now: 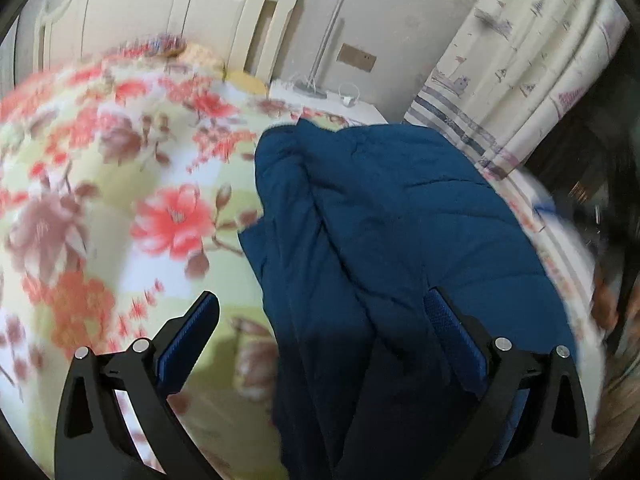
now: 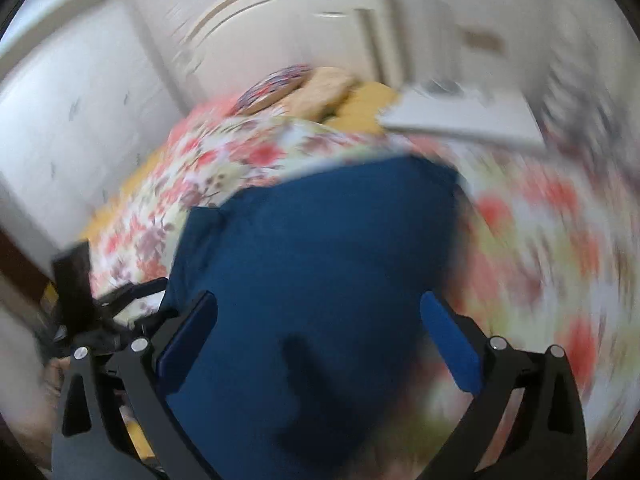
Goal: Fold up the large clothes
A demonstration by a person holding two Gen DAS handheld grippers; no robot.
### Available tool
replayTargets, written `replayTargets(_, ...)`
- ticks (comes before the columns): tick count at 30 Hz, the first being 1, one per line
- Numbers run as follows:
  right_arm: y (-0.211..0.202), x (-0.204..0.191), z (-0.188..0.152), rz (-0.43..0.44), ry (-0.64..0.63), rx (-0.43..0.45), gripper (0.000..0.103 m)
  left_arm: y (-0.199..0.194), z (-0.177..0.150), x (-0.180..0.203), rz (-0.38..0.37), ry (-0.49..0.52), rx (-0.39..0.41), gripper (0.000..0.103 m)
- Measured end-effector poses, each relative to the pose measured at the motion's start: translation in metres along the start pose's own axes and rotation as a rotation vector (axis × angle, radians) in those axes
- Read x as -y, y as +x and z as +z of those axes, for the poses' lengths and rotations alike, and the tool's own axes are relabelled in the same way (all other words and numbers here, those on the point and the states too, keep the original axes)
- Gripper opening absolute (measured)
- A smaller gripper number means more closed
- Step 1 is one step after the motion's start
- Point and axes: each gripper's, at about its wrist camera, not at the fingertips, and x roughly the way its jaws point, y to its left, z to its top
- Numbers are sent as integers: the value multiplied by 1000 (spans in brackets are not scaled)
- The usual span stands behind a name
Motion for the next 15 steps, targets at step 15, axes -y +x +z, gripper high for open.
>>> replayTargets(15,48,33,-97,436,274,-159,101,0,-30,-37,-173,-224,-149,99)
